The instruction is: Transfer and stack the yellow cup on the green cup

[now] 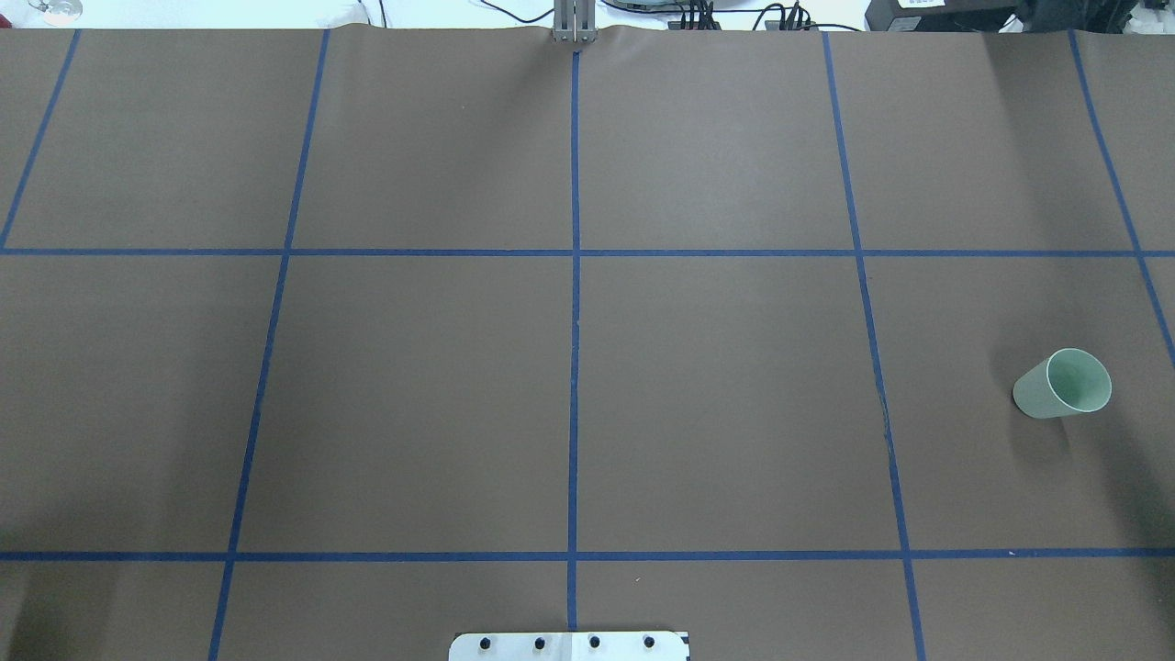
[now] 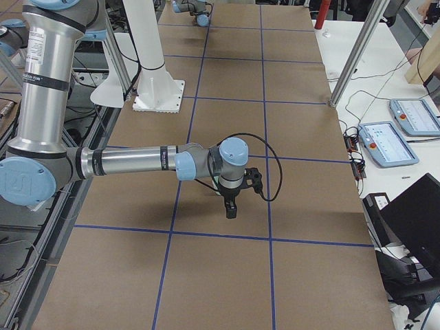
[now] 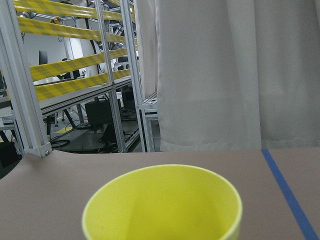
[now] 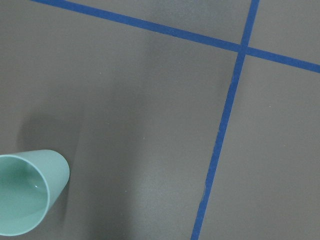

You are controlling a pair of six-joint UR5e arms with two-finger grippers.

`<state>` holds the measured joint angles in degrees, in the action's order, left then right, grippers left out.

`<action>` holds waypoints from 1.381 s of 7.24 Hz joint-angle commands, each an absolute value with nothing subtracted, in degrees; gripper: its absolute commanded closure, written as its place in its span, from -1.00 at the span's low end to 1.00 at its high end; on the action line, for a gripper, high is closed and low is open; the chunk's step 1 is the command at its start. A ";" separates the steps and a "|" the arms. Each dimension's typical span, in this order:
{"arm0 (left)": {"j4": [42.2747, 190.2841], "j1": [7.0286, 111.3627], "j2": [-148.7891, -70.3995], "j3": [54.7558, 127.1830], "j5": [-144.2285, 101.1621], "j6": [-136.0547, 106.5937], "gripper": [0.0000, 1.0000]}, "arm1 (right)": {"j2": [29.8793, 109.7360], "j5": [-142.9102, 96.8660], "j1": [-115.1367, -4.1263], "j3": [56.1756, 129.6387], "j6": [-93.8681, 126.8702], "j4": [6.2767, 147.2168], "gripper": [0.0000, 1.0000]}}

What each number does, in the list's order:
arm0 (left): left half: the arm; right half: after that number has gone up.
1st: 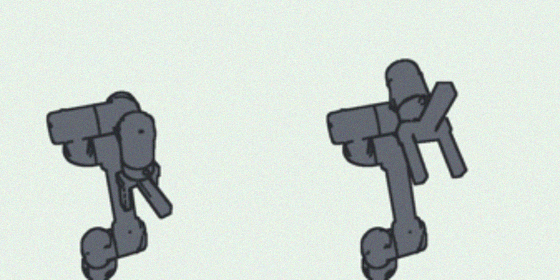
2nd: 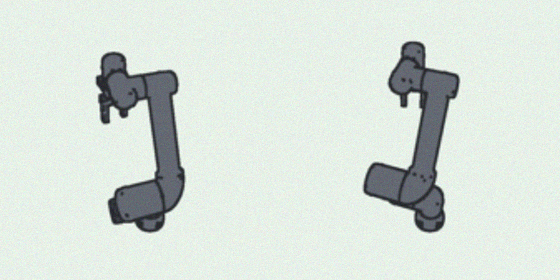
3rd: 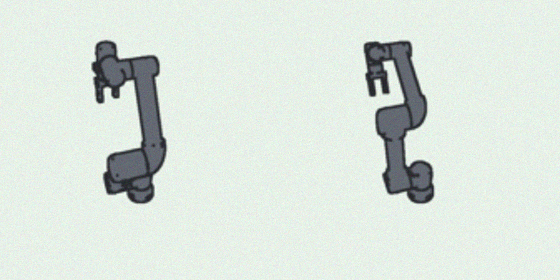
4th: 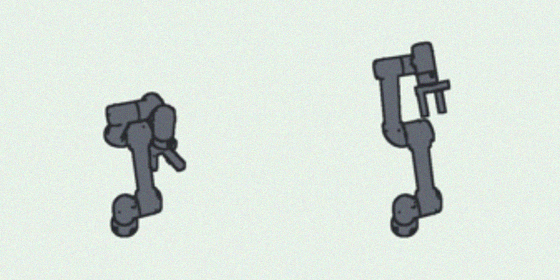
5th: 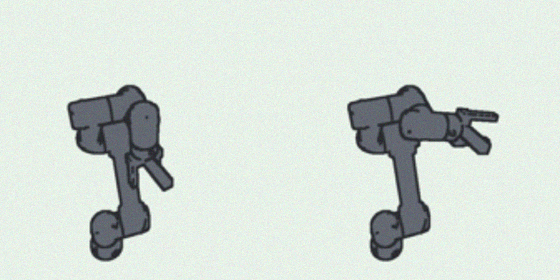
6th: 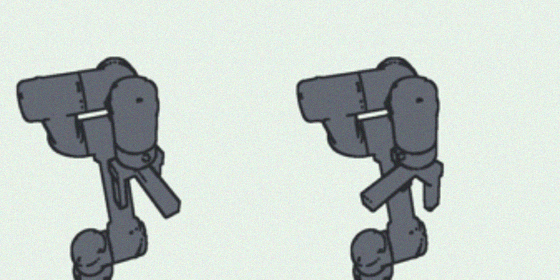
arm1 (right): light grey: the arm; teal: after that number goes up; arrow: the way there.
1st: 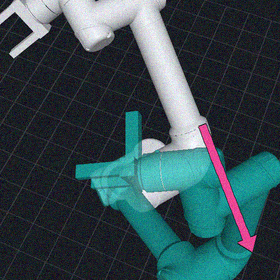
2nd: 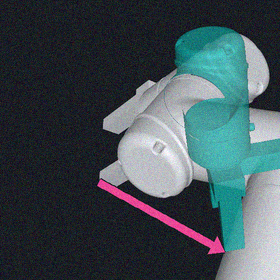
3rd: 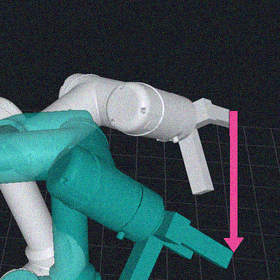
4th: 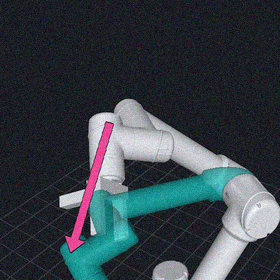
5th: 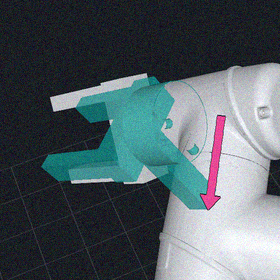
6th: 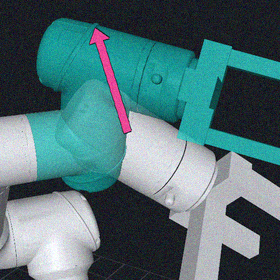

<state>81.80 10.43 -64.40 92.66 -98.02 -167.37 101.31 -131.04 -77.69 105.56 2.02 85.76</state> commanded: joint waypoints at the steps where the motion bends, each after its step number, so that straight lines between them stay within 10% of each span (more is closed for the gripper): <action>1: 82.44 10.37 -64.34 92.20 -98.17 -167.61 0.13 | 101.34 -131.40 -77.70 105.64 2.02 85.78 -0.99; 2: 82.53 10.55 -64.07 93.24 -98.43 -166.56 0.99 | 101.34 -132.01 -77.78 105.73 2.02 85.78 -0.99; 7: 82.53 15.35 -57.65 99.93 -85.17 -149.21 1.00 | 101.16 -133.42 -77.78 107.92 1.93 85.69 -0.99; 10: 86.48 31.16 -68.86 101.78 -64.03 -124.88 1.00 | 100.81 -133.77 -77.87 108.98 1.93 85.78 -0.99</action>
